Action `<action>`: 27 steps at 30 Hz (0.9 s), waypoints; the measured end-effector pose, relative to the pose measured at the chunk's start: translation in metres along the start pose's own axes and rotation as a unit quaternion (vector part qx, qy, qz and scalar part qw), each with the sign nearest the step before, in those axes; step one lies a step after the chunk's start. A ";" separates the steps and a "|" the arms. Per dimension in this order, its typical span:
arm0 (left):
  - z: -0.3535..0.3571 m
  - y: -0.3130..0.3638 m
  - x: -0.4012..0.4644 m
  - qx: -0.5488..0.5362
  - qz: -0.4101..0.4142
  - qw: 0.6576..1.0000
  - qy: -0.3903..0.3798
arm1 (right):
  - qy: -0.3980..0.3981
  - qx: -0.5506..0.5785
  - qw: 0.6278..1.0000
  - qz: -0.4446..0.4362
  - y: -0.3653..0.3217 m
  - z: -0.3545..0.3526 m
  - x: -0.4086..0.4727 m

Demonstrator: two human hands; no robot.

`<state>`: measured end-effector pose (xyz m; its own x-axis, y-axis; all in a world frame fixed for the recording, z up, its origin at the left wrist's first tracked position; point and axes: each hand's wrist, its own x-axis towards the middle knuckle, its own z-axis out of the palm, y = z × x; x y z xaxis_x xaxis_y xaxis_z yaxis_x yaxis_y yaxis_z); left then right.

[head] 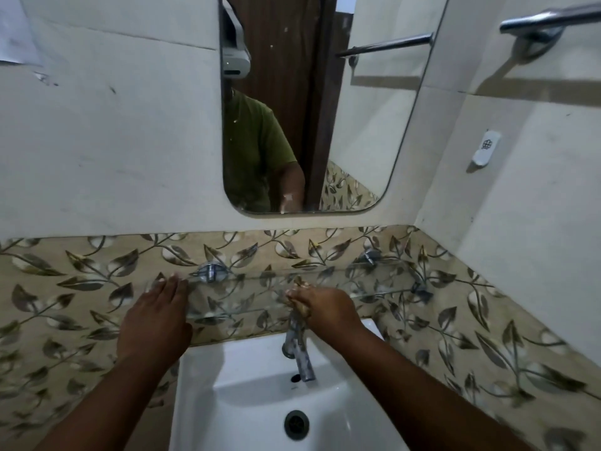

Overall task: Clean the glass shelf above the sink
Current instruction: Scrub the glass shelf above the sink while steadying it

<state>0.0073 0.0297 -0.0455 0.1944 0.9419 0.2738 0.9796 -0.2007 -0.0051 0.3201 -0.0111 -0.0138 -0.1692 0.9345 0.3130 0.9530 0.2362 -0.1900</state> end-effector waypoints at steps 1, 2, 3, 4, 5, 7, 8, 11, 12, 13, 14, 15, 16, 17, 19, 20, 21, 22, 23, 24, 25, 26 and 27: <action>0.000 0.000 0.000 0.000 0.000 1.000 -0.002 | -0.006 -0.007 1.000 0.018 0.009 -0.004 -0.001; 0.000 0.000 0.000 -0.001 0.002 1.000 -0.005 | -0.012 -0.012 0.999 0.043 0.019 -0.007 0.001; 0.000 0.001 0.000 -0.003 0.005 1.000 -0.006 | -0.017 -0.019 0.997 0.072 0.027 -0.010 0.005; 0.000 0.000 0.000 -0.004 0.006 1.000 -0.008 | -0.018 -0.025 0.995 0.100 0.034 -0.011 0.012; -0.001 0.000 0.000 -0.004 0.006 1.000 -0.011 | -0.016 -0.031 0.992 0.122 0.037 -0.013 0.020; -0.001 0.000 0.000 -0.004 0.005 1.000 -0.014 | -0.006 -0.034 0.988 0.151 0.035 -0.010 0.036; -0.002 -0.001 0.000 -0.006 0.006 1.000 -0.013 | -0.002 -0.039 0.987 0.157 0.029 -0.007 0.044; -0.001 -0.002 0.000 -0.005 0.008 1.000 -0.014 | -0.006 -0.047 0.987 0.156 0.009 0.007 0.059; -0.002 -0.002 0.000 -0.002 0.008 1.000 -0.016 | -0.022 -0.050 0.988 0.145 0.005 0.011 0.058; -0.002 -0.002 -0.001 0.001 0.008 1.000 -0.018 | -0.042 -0.056 0.989 0.127 0.002 0.012 0.053; -0.002 -0.001 0.000 0.004 0.010 1.000 -0.020 | -0.053 -0.058 0.991 0.105 0.002 0.011 0.044; -0.002 -0.001 0.001 0.007 0.011 1.000 -0.022 | -0.051 -0.049 0.994 0.085 0.005 0.007 0.033; -0.002 -0.002 0.002 0.009 0.007 1.000 -0.025 | -0.040 -0.033 0.996 0.074 0.011 0.003 0.022; -0.002 -0.002 0.003 0.010 0.006 1.000 -0.028 | -0.023 -0.018 0.997 0.072 0.018 -0.001 0.011; -0.002 -0.001 0.004 0.011 0.007 0.999 -0.033 | 0.004 -0.010 0.995 0.098 0.037 -0.013 -0.004; -0.002 -0.001 0.004 0.012 0.008 0.999 -0.035 | 0.009 -0.011 0.993 0.119 0.049 -0.019 -0.007; -0.002 0.000 0.004 0.012 0.008 0.999 -0.037 | 0.008 -0.012 0.990 0.142 0.061 -0.025 -0.009; -0.002 -0.001 0.004 0.012 0.007 0.999 -0.039 | 0.006 -0.018 0.987 0.162 0.073 -0.030 -0.007; -0.002 -0.001 0.004 0.012 0.009 0.999 -0.043 | 0.001 -0.031 0.983 0.179 0.083 -0.033 -0.005; -0.002 -0.002 0.003 0.013 0.012 0.999 -0.048 | 0.001 -0.044 0.980 0.193 0.089 -0.035 -0.001; -0.001 -0.003 0.003 0.013 0.013 0.999 -0.051 | 0.005 -0.052 0.977 0.207 0.093 -0.036 0.005; -0.001 -0.004 0.003 0.013 0.012 0.998 -0.054 | 0.008 -0.051 0.974 0.221 0.093 -0.034 0.012; -0.001 -0.004 0.004 0.013 0.011 0.998 -0.057 | 0.008 -0.041 0.972 0.233 0.091 -0.032 0.019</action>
<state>0.0042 0.0340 -0.0430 0.2182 0.9623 0.1624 0.9759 -0.2153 -0.0360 0.4112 0.0197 0.0052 0.2884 0.9303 0.2265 0.9423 -0.2337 -0.2398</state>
